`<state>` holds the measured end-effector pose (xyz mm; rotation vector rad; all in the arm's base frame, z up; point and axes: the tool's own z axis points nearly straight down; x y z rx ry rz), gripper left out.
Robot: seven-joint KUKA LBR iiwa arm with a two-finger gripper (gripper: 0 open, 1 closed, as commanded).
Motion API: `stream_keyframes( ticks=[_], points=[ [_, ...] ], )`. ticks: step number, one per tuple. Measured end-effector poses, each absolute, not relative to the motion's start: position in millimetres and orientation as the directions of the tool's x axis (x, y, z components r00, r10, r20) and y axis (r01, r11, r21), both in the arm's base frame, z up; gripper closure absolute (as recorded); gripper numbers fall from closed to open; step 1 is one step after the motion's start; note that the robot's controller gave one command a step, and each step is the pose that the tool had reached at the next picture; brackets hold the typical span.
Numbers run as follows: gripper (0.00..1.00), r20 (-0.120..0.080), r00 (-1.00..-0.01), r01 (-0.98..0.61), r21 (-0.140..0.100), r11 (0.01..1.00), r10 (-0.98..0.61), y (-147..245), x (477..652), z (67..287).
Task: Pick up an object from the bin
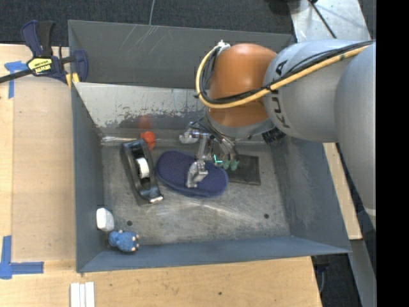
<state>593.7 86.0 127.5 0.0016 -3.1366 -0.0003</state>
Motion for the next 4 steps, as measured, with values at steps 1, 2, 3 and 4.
stream_keyframes(
  ticks=[1, 2, 3, 4],
  points=[
    [0.0, -0.006, -0.993, 0.121, 0.0, 0.993, 0.121, 90.7, 591.3, 77.0],
    [0.0, -0.005, -0.993, 0.119, 0.0, 0.993, 0.119, 90.2, 594.3, 82.7],
    [0.0, -0.002, -0.953, 0.304, 0.003, 0.953, 0.304, 87.9, 598.6, 77.5],
    [0.0, -0.005, -0.953, 0.302, 0.003, 0.953, 0.302, 87.9, 601.1, 82.4]
  ],
)
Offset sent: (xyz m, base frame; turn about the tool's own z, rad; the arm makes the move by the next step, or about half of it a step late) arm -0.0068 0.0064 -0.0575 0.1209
